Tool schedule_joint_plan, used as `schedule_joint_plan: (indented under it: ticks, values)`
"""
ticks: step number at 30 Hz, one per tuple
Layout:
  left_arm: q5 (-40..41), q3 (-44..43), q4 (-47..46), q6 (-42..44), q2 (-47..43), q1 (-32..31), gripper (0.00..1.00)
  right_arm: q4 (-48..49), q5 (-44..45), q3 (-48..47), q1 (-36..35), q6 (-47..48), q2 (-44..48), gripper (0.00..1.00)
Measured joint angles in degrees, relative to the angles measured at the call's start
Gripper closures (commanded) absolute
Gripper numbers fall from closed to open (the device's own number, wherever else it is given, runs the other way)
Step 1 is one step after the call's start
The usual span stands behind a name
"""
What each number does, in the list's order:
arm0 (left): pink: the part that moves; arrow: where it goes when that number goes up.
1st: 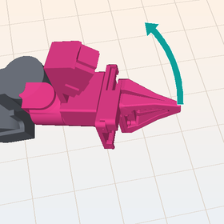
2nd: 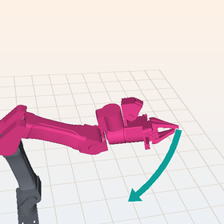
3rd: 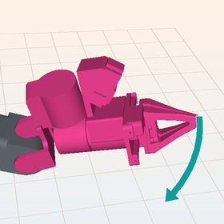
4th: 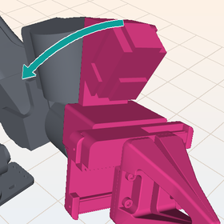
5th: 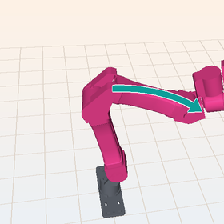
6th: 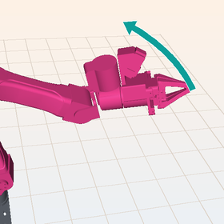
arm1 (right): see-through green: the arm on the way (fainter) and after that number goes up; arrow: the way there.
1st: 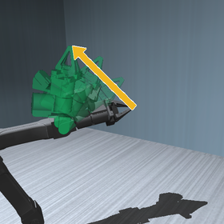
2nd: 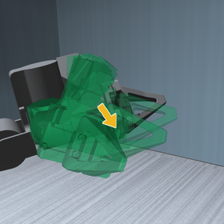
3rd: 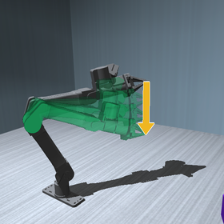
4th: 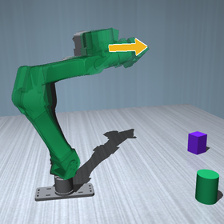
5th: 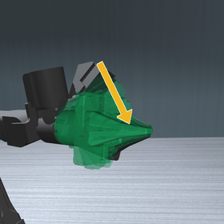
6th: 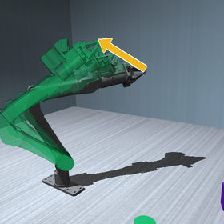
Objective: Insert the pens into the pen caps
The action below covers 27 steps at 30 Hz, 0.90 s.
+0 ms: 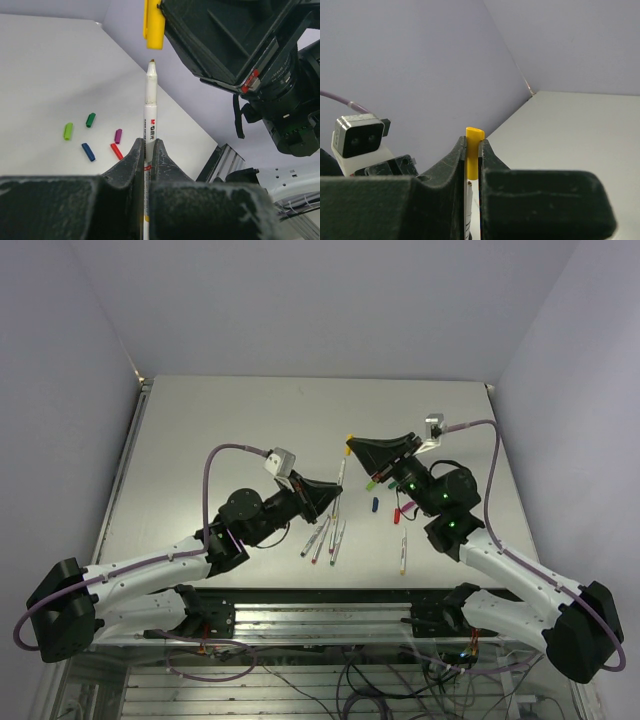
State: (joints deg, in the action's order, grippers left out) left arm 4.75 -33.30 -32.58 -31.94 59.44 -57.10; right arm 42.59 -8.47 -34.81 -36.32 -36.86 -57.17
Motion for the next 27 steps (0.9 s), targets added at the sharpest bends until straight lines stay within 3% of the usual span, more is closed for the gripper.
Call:
schedule_joint_plan:
  ticks: [27]
  values:
    - [1.42, 1.03, -0.72, 0.02, -1.64, 0.00, 0.93, 0.20, 1.57, 0.00, -3.26, 0.26, -0.50, 1.00]
